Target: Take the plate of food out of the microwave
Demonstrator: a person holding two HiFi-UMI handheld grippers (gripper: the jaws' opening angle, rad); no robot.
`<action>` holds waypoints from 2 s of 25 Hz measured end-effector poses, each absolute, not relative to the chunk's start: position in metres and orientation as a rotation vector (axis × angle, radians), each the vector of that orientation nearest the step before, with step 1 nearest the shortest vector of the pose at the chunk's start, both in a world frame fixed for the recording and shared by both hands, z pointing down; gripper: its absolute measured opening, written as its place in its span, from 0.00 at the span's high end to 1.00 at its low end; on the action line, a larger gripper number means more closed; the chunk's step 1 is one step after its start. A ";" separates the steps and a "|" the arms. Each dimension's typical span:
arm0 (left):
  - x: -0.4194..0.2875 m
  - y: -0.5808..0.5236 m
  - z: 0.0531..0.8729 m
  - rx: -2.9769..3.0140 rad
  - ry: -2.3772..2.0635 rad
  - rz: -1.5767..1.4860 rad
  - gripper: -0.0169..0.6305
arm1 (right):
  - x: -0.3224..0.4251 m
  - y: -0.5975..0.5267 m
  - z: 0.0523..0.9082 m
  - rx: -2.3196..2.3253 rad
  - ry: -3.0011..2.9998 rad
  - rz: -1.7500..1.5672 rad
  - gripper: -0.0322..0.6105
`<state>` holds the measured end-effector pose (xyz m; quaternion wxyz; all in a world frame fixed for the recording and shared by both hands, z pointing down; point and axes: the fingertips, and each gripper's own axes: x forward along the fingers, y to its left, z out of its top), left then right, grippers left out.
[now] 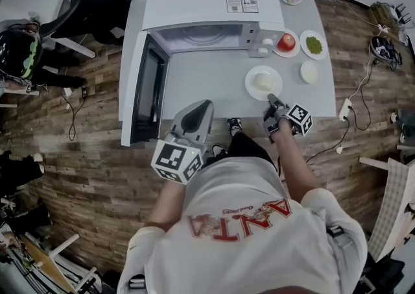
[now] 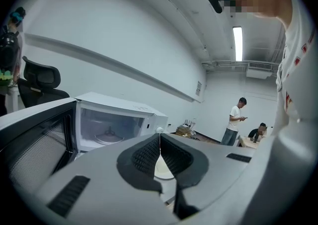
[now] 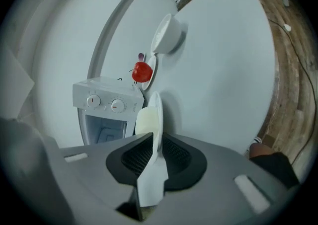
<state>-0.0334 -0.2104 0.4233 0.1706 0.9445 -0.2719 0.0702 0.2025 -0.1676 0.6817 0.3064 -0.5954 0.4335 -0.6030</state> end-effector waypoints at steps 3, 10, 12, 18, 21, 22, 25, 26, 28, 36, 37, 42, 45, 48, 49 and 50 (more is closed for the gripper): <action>-0.033 -0.213 0.424 2.676 -0.786 0.194 0.96 | 0.200 -0.171 0.675 -1.665 1.285 -1.621 0.83; -0.036 -0.213 0.431 2.652 -0.794 0.191 0.96 | 0.184 -0.171 0.679 -1.890 1.736 -1.715 0.63; -0.035 -0.213 0.431 2.651 -0.793 0.189 0.96 | 0.183 -0.167 0.684 -2.003 1.881 -1.722 0.62; -0.037 -0.215 0.428 2.651 -0.802 0.170 0.96 | 0.188 -0.155 0.685 -2.181 2.028 -1.719 0.63; -0.037 -0.217 0.422 2.659 -0.813 0.151 0.96 | 0.196 -0.162 0.661 -2.221 2.001 -1.594 0.80; -0.038 -0.218 0.420 2.663 -0.818 0.144 0.96 | 0.197 -0.167 0.648 -2.227 2.004 -1.528 0.87; -0.041 -0.220 0.412 2.679 -0.832 0.130 0.96 | 0.191 -0.189 0.596 -2.168 2.102 -1.295 0.95; -0.043 -0.220 0.410 2.686 -0.836 0.131 0.96 | 0.187 -0.196 0.578 -2.142 2.146 -1.215 0.95; -0.047 -0.220 0.406 2.699 -0.852 0.132 0.96 | 0.179 -0.206 0.540 -2.098 2.219 -1.063 0.95; -0.063 -0.222 0.370 2.775 -0.915 0.072 0.96 | 0.132 -0.214 0.389 -1.923 2.397 -0.510 0.95; -0.064 -0.221 0.364 2.779 -0.915 0.055 0.96 | 0.127 -0.212 0.373 -1.897 2.408 -0.458 0.95; -0.072 -0.216 0.338 2.781 -0.902 -0.040 0.96 | 0.101 -0.198 0.320 -1.789 2.503 -0.265 0.95; -0.075 -0.213 0.329 2.802 -0.912 -0.054 0.96 | 0.091 -0.192 0.305 -1.748 2.533 -0.218 0.95; -0.079 -0.209 0.327 2.803 -0.922 -0.062 0.96 | 0.085 -0.188 0.302 -1.726 2.544 -0.212 0.95; -0.080 -0.208 0.327 2.801 -0.923 -0.063 0.96 | 0.084 -0.188 0.303 -1.721 2.547 -0.215 0.95; -0.080 -0.207 0.327 2.800 -0.922 -0.062 0.96 | 0.082 -0.188 0.304 -1.718 2.548 -0.221 0.95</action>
